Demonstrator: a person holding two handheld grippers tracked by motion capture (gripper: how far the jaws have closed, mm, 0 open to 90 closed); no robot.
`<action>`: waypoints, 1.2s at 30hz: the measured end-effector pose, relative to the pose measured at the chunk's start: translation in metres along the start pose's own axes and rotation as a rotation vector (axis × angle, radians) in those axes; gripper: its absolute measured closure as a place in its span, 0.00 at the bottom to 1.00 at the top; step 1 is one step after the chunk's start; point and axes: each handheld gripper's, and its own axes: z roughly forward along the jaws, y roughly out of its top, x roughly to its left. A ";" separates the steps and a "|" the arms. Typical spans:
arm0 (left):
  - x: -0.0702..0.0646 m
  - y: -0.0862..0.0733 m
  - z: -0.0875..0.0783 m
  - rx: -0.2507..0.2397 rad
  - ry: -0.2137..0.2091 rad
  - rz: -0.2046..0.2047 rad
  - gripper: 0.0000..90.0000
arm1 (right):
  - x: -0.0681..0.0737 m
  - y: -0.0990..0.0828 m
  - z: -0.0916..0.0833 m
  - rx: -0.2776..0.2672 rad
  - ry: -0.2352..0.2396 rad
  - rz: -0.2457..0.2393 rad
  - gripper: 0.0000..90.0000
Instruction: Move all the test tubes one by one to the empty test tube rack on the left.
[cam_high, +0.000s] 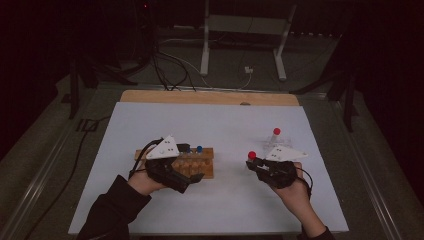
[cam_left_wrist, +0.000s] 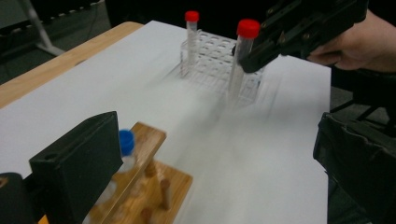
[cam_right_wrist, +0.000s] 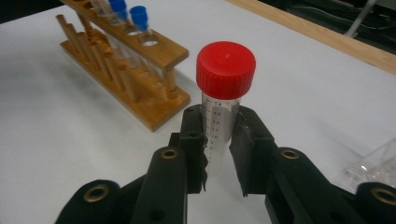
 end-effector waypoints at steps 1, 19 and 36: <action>0.000 0.001 0.002 0.002 -0.006 0.004 0.02 | 0.002 0.000 0.000 0.001 0.003 -0.004 0.83; -0.014 0.022 0.039 -0.018 -0.097 0.033 0.09 | 0.016 0.002 0.001 -0.001 0.054 -0.041 0.83; -0.027 0.023 0.075 -0.026 -0.123 0.058 0.46 | 0.021 0.000 0.004 0.006 0.081 -0.045 0.83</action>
